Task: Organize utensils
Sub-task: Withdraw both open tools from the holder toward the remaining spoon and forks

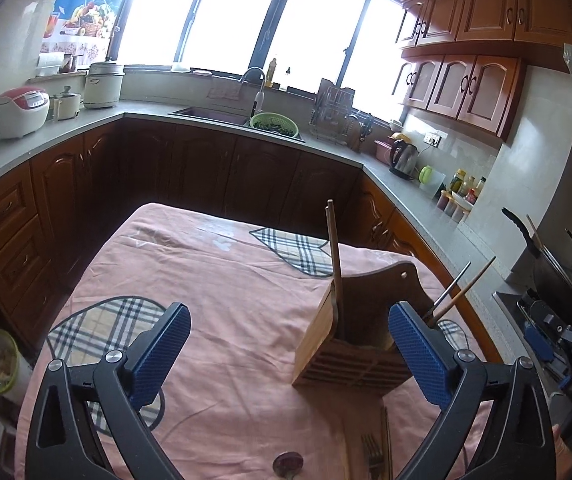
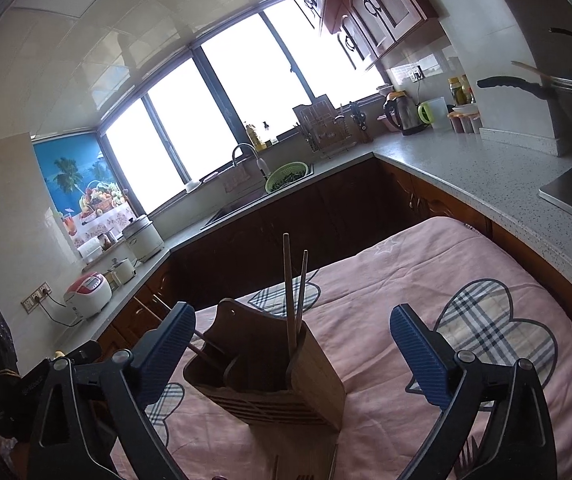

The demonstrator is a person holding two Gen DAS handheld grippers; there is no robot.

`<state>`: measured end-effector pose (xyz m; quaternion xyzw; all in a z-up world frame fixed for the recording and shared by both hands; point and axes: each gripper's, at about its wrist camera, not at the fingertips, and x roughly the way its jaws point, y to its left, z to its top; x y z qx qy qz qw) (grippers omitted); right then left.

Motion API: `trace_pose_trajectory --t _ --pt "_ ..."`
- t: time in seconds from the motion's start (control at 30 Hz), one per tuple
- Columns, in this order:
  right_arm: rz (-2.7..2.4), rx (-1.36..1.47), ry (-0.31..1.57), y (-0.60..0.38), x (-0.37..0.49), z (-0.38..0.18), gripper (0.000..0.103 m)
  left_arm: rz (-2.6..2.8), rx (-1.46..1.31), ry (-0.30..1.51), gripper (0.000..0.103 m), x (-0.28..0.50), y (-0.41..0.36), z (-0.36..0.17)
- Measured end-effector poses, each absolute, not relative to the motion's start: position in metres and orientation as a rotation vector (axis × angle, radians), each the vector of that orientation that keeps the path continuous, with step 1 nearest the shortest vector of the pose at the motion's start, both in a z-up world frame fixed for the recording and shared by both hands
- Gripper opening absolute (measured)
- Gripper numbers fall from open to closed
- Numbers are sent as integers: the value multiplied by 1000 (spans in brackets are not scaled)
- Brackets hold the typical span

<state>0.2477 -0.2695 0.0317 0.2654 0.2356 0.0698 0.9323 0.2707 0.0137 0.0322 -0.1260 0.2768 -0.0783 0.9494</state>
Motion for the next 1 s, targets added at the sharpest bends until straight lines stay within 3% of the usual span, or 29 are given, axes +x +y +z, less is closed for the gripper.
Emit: trace_pose_trajectory --t 0.53,1.0 --pt "159 505 533 -256 168 33 99 -172 -241 659 101 193 21 34" --pt "138 466 595 -244 136 8 99 -152 -238 721 101 171 21 23"
